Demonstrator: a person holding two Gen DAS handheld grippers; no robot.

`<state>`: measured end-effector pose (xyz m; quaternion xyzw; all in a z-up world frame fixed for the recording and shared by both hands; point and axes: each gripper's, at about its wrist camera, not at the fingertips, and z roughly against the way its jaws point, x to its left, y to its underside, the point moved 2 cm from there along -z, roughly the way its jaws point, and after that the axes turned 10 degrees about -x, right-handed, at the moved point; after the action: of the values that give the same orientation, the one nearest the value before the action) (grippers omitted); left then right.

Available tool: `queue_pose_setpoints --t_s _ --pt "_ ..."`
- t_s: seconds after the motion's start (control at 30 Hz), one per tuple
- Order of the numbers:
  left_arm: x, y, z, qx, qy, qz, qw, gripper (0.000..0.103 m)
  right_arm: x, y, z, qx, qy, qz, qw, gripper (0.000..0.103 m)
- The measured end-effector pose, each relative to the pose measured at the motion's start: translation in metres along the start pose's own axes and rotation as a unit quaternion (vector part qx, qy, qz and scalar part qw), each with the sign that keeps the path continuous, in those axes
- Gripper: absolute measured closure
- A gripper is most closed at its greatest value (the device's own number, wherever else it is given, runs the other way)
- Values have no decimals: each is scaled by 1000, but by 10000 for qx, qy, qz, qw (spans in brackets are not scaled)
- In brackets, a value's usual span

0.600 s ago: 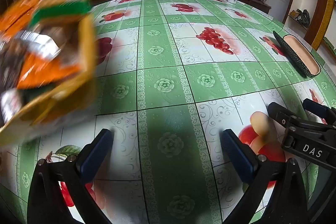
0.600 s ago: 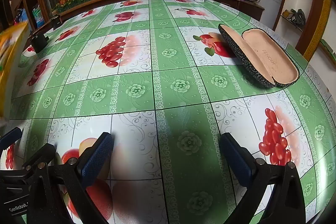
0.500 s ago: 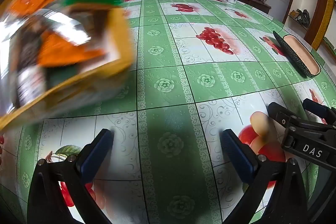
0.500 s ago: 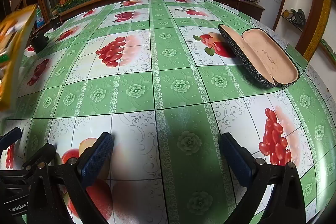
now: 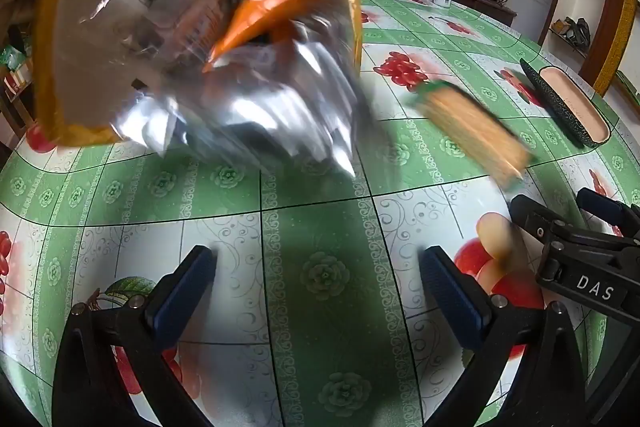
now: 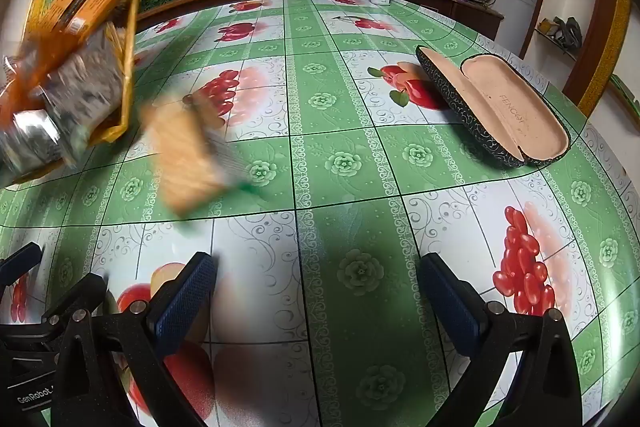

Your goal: Organize snacks

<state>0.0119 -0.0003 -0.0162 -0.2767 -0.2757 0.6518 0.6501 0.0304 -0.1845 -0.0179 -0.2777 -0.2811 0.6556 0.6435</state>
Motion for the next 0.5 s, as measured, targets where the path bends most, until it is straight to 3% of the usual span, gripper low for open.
queue_pose_setpoints --t_s 0.5 --pt "4 0 4 7 -6 -3 10000 0 2 -1 1 0 1 3 10000 1"
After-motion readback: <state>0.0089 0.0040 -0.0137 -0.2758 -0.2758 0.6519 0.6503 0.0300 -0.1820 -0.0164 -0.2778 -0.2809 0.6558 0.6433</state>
